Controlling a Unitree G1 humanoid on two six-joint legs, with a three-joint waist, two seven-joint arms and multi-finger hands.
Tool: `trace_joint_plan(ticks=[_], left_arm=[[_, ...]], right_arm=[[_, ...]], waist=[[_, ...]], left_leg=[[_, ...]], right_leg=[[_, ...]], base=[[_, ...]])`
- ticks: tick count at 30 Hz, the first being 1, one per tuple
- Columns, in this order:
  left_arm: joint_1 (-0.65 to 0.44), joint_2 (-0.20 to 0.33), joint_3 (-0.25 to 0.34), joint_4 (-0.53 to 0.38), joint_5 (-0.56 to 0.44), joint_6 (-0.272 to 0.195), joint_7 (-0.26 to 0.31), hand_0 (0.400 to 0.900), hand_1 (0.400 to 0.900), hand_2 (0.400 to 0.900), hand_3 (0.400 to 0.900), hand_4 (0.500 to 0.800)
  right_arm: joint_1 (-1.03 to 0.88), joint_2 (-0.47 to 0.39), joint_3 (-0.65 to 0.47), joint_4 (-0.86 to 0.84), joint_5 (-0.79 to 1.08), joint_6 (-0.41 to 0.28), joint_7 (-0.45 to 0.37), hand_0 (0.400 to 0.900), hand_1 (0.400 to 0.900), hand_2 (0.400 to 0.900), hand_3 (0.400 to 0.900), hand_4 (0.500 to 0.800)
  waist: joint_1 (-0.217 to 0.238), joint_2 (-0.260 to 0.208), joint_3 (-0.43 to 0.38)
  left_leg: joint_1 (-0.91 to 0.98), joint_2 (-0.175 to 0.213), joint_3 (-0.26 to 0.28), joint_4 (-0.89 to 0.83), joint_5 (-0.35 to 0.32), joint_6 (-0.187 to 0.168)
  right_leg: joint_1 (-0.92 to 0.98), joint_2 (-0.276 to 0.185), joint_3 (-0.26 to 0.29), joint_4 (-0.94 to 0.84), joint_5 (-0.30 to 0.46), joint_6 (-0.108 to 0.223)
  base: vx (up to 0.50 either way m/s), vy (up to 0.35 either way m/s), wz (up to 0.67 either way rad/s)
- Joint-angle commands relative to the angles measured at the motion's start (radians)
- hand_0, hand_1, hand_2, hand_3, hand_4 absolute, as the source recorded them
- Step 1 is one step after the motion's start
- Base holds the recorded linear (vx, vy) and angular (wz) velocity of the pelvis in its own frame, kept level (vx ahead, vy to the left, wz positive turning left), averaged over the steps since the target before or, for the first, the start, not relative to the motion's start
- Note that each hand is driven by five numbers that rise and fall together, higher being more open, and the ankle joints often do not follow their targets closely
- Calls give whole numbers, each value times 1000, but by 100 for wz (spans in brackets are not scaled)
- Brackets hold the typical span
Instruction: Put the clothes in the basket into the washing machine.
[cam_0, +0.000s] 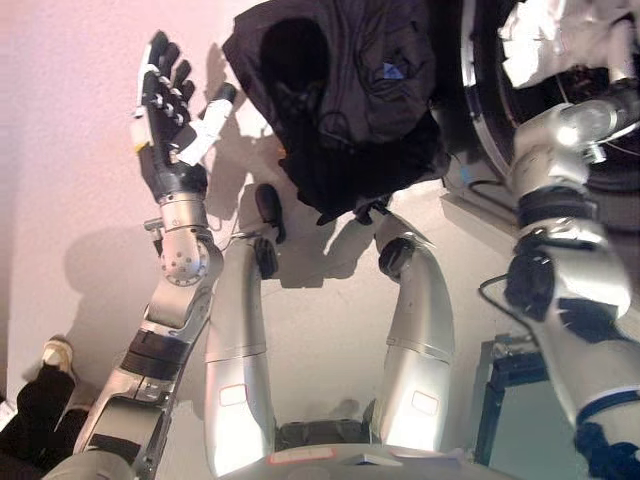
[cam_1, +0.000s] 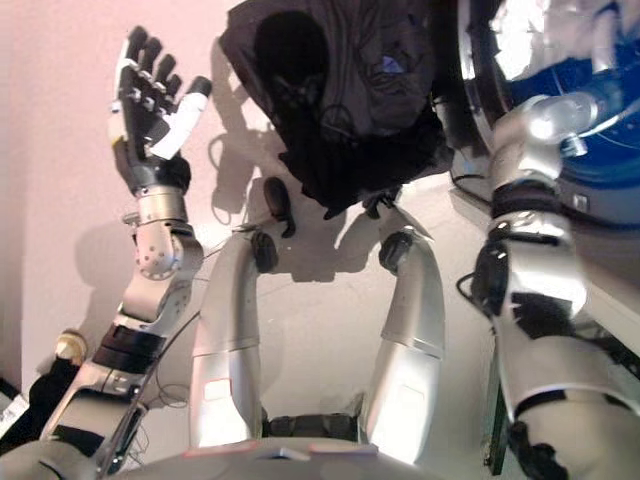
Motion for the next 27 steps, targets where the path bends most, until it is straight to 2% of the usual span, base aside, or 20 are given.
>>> trace_joint_plan(ticks=[1, 4, 11, 16, 20, 21, 22, 23, 27], left_arm=[[66, -21, -49, -103, 14, -83, -35, 900, 900, 900, 900, 800], [52, -24, -71, -83, -3, -78, -47, 900, 900, 900, 900, 800], [30, -48, -60, -49, 1, -82, -25, 900, 900, 900, 900, 800], [30, -68, -51, -15, 3, -76, -16, 900, 900, 900, 900, 800], [45, -104, -28, 40, 3, -53, -20, 900, 900, 900, 900, 800], [52, -103, -26, 43, 3, -54, -22, 900, 900, 900, 900, 800], [68, -136, -22, 111, -8, -36, -32, 900, 900, 900, 900, 800], [83, -151, -17, 134, -15, -32, -40, 900, 900, 900, 900, 800], [164, -207, 6, 339, -85, 5, -118, 900, 900, 900, 900, 800]], right_arm=[[49, -184, 157, 55, 39, -37, 81, 900, 900, 900, 900, 800], [34, -201, 195, 108, 53, -29, 95, 900, 900, 900, 900, 800], [78, -107, 204, 70, -12, -49, 83, 900, 900, 900, 900, 800], [131, 29, 184, -23, -49, -60, 65, 900, 900, 900, 900, 800], [319, 221, 195, -295, -139, -76, 94, 900, 900, 900, 900, 800], [340, 232, 195, -318, -148, -69, 88, 900, 900, 900, 900, 800], [455, 315, 207, -426, -185, -73, 132, 900, 900, 900, 900, 800], [526, 356, 212, -478, -201, -71, 153, 900, 900, 900, 900, 800], [781, 421, 274, -548, -290, -18, 279, 900, 900, 900, 900, 800]], waist=[[9, 119, -254], [15, 128, -257], [-1, 128, -265], [-18, 118, -265], [-57, 93, -262], [-61, 90, -260], [-86, 75, -266], [-97, 67, -266], [-134, 23, -272]], left_leg=[[-81, -56, -58, -49, -31, 13], [-82, -57, -57, -48, -25, 11], [-48, -57, -43, -86, -9, 4], [53, -44, -23, -187, 1, 11], [179, -41, -11, -280, 11, 17], [195, -43, -10, -291, 15, 17], [266, -41, -1, -327, 11, 19], [323, -40, 3, -361, 13, 17], [600, -27, 28, -494, 20, 7]], right_leg=[[-208, -3, -25, 165, -154, 115], [-214, -5, -17, 169, -149, 115], [-175, 4, -21, 130, -120, 128], [-74, 11, -50, 39, -84, 154], [43, 19, -61, -31, -55, 172], [58, 21, -62, -39, -52, 174], [123, 23, -62, -79, -33, 186], [171, 24, -61, -107, -20, 194], [420, 35, -76, -237, 17, 217]], base=[[0, 0, 0], [0, 0, 0], [-2, 3, 0], [-19, 75, -15], [28, 74, -18], [108, 82, -23], [130, 80, -23], [202, 91, -30], [215, 63, -25]])
